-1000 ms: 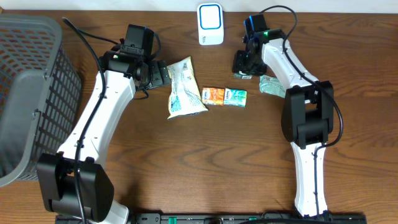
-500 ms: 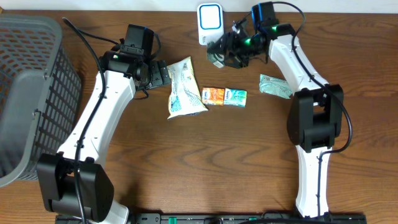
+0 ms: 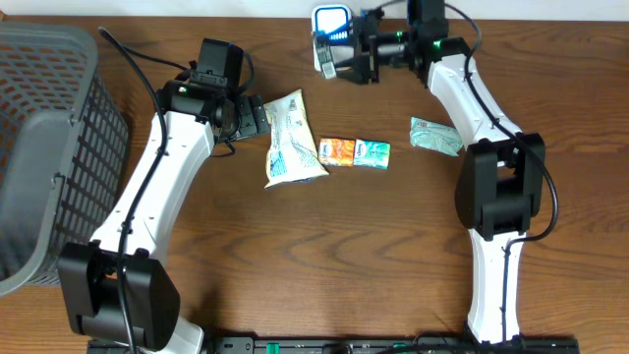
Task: Scan the item barcode
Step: 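Hold the tin face up over the scanner with the right gripper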
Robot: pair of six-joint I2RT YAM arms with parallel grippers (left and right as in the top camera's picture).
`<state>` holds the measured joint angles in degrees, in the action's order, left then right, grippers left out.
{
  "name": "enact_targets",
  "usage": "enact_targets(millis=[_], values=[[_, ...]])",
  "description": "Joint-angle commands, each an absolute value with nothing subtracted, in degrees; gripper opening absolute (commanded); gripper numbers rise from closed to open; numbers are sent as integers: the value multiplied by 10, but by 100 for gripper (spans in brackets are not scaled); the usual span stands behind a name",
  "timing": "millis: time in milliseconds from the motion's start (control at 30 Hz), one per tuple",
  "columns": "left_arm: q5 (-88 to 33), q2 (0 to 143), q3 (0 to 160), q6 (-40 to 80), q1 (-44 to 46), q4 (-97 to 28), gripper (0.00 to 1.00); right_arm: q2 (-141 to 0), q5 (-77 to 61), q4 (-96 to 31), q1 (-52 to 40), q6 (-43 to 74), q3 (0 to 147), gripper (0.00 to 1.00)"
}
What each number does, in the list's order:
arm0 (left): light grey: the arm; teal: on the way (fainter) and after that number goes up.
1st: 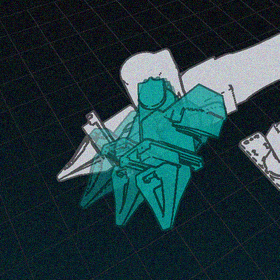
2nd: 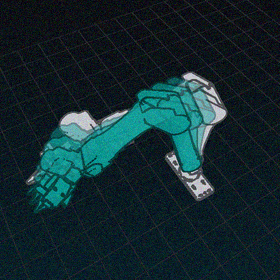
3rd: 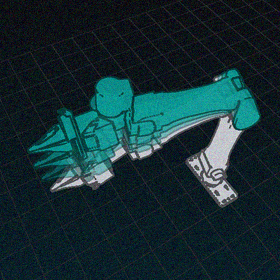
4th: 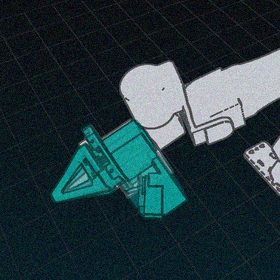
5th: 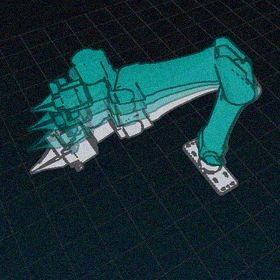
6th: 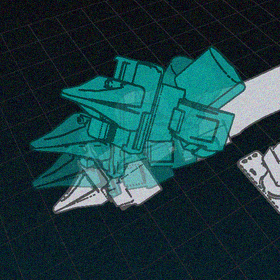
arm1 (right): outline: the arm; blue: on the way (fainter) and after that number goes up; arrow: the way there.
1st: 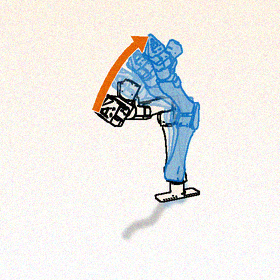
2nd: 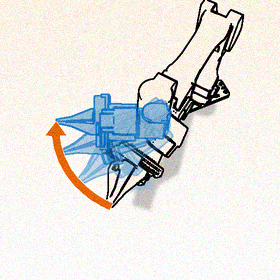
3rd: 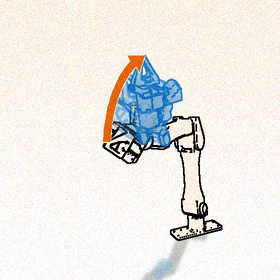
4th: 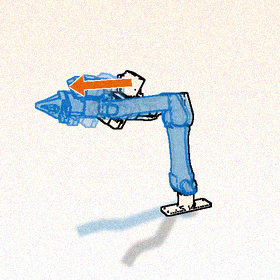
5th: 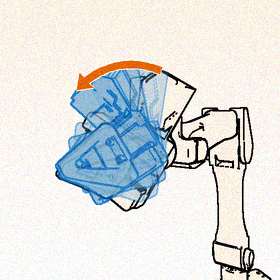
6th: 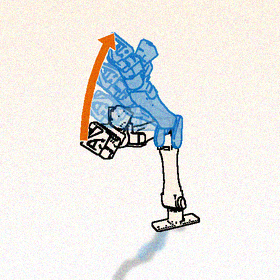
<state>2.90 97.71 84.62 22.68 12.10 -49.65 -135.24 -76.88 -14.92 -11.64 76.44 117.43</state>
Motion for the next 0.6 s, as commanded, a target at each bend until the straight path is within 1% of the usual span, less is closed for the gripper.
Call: enact_targets(millis=[0, 100, 167, 300, 433, 567], values=[[30, 977, 846, 228, 119, -498, 98, -1332, -801, -46, -118, 925, 1185, 58], [30, 977, 846, 228, 119, -498, 98, -1332, -801, 22, -119, 969, 1185, 58], [30, 977, 846, 228, 119, -498, 98, -1332, -801, 34, -121, 977, 1185, 58], [30, 977, 846, 228, 119, -498, 98, -1332, -794, 32, -124, 992, 1185, 55], [30, 977, 846, 228, 119, -498, 98, -1332, -751, 28, -125, 1023, 1185, 58], [30, 977, 846, 228, 119, -498, 98, -1332, -685, -3, -126, 1048, 1185, 57]])
